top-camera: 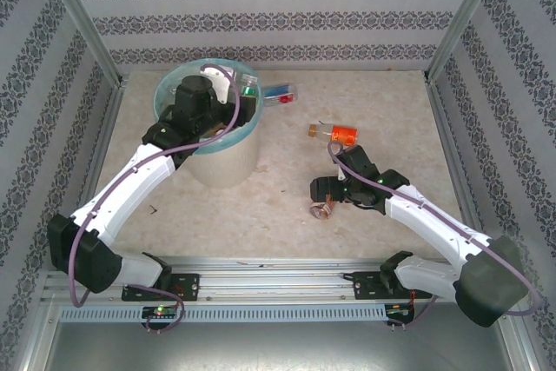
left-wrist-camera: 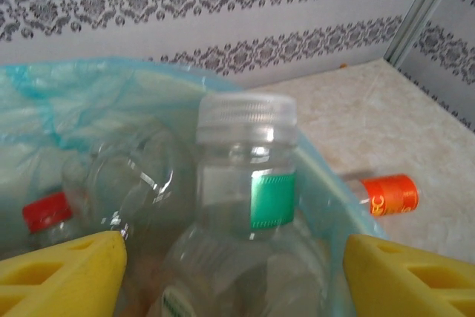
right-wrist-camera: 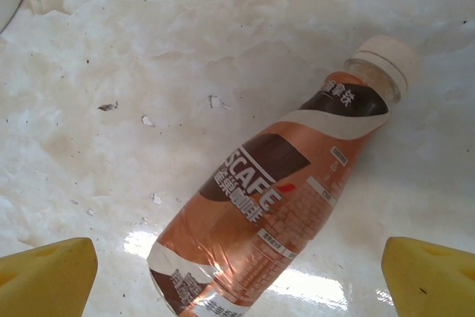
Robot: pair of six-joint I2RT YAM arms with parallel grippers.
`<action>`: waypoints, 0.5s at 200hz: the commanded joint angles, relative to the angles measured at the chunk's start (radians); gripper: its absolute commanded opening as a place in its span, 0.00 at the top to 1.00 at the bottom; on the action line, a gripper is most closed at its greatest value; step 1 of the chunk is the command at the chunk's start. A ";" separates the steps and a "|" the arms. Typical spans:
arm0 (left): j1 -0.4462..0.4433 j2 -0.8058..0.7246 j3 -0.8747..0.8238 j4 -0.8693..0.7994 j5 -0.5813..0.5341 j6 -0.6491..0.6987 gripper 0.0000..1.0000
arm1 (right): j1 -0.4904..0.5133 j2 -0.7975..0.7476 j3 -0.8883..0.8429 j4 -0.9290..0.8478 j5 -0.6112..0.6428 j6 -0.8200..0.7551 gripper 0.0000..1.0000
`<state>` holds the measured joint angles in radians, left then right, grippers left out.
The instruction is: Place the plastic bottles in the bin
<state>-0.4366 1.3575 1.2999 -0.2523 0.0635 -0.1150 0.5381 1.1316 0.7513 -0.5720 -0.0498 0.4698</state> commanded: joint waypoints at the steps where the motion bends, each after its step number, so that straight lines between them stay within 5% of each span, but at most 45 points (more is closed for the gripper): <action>1: 0.001 -0.071 0.082 -0.089 -0.013 -0.006 0.27 | 0.013 0.017 0.047 -0.009 0.008 0.006 0.02; 73: 0.000 -0.035 0.249 -0.190 0.001 -0.020 0.44 | 0.014 0.088 0.068 0.021 0.011 0.014 0.02; 100: 0.000 -0.049 0.167 -0.118 0.046 -0.012 0.44 | 0.014 0.155 0.083 -0.003 0.041 0.045 0.02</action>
<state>-0.4366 1.3010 1.5360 -0.3595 0.0605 -0.1211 0.5415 1.2358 0.8066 -0.5625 -0.0486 0.4774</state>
